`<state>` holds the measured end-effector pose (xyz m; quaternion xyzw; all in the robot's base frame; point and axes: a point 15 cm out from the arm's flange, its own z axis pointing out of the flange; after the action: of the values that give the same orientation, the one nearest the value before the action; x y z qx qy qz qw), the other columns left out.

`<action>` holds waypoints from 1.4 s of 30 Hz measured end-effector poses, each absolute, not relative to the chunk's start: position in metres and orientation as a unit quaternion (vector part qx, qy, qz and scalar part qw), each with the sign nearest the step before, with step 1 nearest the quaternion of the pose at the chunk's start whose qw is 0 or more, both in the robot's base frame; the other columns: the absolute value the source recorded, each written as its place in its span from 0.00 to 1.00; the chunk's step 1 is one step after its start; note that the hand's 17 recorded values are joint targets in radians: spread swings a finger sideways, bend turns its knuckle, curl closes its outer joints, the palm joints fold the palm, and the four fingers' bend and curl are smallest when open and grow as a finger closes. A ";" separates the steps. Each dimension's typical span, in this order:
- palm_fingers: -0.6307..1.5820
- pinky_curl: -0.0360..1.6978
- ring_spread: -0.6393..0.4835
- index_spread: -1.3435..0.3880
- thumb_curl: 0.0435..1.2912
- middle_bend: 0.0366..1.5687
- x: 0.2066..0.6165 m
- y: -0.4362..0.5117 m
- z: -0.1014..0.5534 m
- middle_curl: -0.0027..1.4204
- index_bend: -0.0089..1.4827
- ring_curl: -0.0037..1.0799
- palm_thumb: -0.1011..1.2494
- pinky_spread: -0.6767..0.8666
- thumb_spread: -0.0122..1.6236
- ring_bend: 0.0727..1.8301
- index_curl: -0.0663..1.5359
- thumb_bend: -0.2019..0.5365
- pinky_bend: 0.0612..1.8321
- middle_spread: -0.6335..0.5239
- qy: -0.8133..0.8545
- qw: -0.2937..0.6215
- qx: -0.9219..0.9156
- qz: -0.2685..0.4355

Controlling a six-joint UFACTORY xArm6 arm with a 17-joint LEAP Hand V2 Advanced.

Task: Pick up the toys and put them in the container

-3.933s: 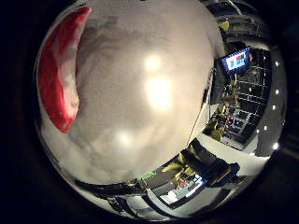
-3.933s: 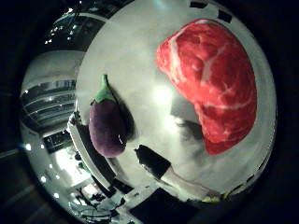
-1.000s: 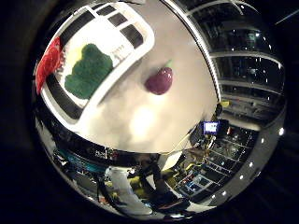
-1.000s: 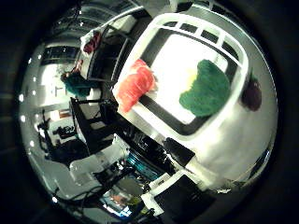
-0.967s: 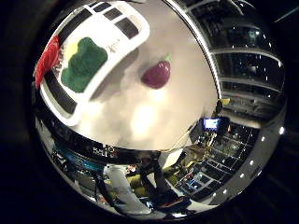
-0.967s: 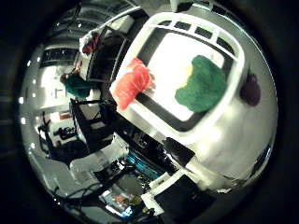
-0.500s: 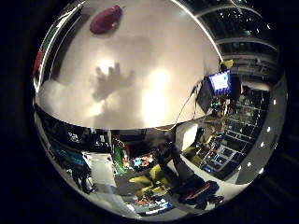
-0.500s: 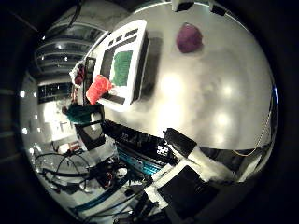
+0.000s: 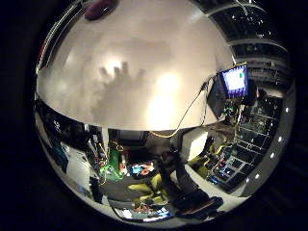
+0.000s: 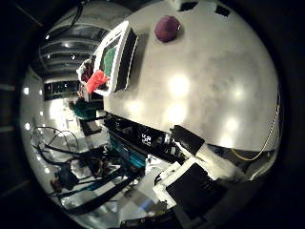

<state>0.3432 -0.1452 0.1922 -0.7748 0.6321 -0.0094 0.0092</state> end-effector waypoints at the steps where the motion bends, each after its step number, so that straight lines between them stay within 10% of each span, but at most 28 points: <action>1: 0.36 0.17 0.73 0.56 0.23 0.13 0.345 -0.147 0.190 0.23 0.11 0.23 0.62 0.71 0.60 0.11 0.21 0.24 0.20 0.57 0.633 0.011 -0.774 -0.010; 42: 0.41 0.19 0.62 0.58 0.22 0.15 0.582 -0.035 0.084 0.24 0.11 0.26 0.56 0.69 0.58 0.18 0.20 0.24 0.24 0.55 0.557 0.049 -0.829 -0.019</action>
<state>0.5820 -0.0355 0.0844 -0.8286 0.5573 -0.0187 0.0494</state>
